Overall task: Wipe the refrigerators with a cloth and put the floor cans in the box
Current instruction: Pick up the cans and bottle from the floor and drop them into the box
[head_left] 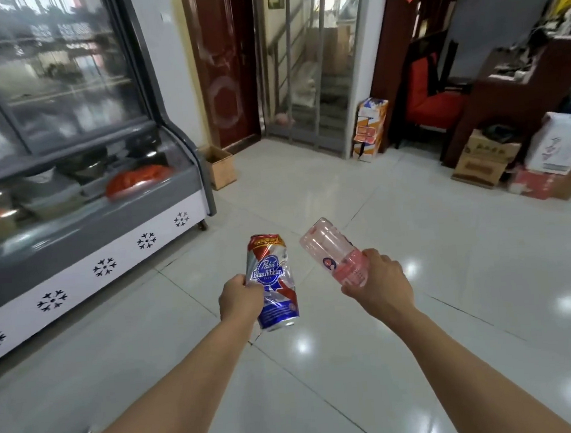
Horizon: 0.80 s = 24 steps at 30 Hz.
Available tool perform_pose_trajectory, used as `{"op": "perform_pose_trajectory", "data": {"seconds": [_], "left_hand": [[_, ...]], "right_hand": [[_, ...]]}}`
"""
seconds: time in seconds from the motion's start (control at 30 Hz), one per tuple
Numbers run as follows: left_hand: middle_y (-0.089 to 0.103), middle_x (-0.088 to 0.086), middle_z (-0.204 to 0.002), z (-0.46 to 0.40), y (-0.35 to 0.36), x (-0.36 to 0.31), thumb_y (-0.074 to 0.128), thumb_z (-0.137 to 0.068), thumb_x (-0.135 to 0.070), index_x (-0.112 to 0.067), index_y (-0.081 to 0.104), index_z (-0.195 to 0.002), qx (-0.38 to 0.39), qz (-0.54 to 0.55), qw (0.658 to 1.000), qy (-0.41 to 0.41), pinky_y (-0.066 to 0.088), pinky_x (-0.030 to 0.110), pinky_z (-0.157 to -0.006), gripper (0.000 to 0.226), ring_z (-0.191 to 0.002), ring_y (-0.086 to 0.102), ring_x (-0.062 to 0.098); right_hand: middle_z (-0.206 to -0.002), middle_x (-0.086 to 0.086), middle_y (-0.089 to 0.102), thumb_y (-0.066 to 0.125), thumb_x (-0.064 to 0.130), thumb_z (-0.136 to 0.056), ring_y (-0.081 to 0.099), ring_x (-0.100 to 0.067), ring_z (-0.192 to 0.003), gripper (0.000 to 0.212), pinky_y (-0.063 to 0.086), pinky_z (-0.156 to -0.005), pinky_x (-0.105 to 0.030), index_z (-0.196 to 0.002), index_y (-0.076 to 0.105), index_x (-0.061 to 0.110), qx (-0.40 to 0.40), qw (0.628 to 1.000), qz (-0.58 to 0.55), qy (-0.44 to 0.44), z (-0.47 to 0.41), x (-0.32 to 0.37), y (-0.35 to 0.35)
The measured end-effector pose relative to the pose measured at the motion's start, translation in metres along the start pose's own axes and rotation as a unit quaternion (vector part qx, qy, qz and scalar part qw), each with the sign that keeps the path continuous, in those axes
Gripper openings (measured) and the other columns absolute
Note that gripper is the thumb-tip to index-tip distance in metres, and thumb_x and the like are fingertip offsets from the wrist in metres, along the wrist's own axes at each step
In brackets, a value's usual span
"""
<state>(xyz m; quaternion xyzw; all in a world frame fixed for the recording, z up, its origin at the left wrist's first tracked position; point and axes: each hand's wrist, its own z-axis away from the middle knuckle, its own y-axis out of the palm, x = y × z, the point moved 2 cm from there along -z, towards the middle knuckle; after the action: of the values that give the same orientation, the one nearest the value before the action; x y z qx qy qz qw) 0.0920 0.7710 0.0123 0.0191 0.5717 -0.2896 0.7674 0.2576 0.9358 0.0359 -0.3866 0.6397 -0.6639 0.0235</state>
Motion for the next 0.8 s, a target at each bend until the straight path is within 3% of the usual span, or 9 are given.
{"op": "perform_pose_trajectory", "data": {"seconds": [0.1,0.37,0.57,0.67,0.8], "left_hand": [[0.063,0.011,-0.099,-0.048,0.035,-0.036,0.052,-0.089,-0.010,-0.011,0.054,-0.104,-0.025,0.017,0.999,-0.015,0.058,0.043,-0.077,0.015,-0.085,0.066,0.025],[0.062,0.006,-0.097,-0.176,0.097,-0.118,0.056,-0.090,-0.017,-0.017,0.051,-0.103,-0.073,0.028,0.997,-0.028,0.057,0.034,-0.065,0.014,-0.081,0.064,0.020],[0.061,0.007,-0.102,-0.306,0.125,-0.169,0.055,-0.091,-0.016,-0.016,0.050,-0.107,-0.079,0.032,0.996,-0.029,0.058,0.037,-0.072,0.016,-0.087,0.064,0.023],[0.062,0.010,-0.104,-0.380,0.142,-0.201,0.054,-0.090,-0.014,-0.014,0.051,-0.107,-0.070,0.036,0.996,-0.030,0.057,0.036,-0.070,0.017,-0.088,0.064,0.024],[0.062,0.012,-0.105,-0.467,0.169,-0.255,0.052,-0.091,-0.013,-0.011,0.052,-0.106,-0.056,0.022,0.998,-0.025,0.057,0.043,-0.079,0.015,-0.092,0.064,0.027]], "right_hand": [[-0.105,-0.004,0.056,0.073,0.040,-0.069,0.049,-0.025,-0.102,0.061,0.036,-0.070,-0.029,-0.119,0.046,0.018,0.011,1.000,-0.001,-0.020,-0.079,-0.008,-0.001],[-0.107,-0.004,0.055,0.070,0.040,-0.071,0.048,-0.026,-0.104,0.058,0.036,-0.070,-0.029,-0.119,0.047,0.018,0.043,0.997,0.006,-0.060,-0.260,0.002,0.014],[-0.109,-0.006,0.056,0.071,0.040,-0.072,0.050,-0.027,-0.106,0.059,0.046,-0.079,-0.035,-0.120,0.047,0.016,0.050,0.995,0.030,-0.081,-0.405,0.029,0.044],[-0.108,-0.006,0.057,0.072,0.041,-0.072,0.050,-0.026,-0.105,0.060,0.048,-0.078,-0.036,-0.120,0.047,0.016,0.041,0.996,0.031,-0.075,-0.479,0.043,0.058],[-0.108,-0.005,0.057,0.073,0.042,-0.070,0.050,-0.025,-0.104,0.061,0.047,-0.076,-0.035,-0.120,0.047,0.018,0.031,0.997,0.038,-0.057,-0.572,0.058,0.073]]}}
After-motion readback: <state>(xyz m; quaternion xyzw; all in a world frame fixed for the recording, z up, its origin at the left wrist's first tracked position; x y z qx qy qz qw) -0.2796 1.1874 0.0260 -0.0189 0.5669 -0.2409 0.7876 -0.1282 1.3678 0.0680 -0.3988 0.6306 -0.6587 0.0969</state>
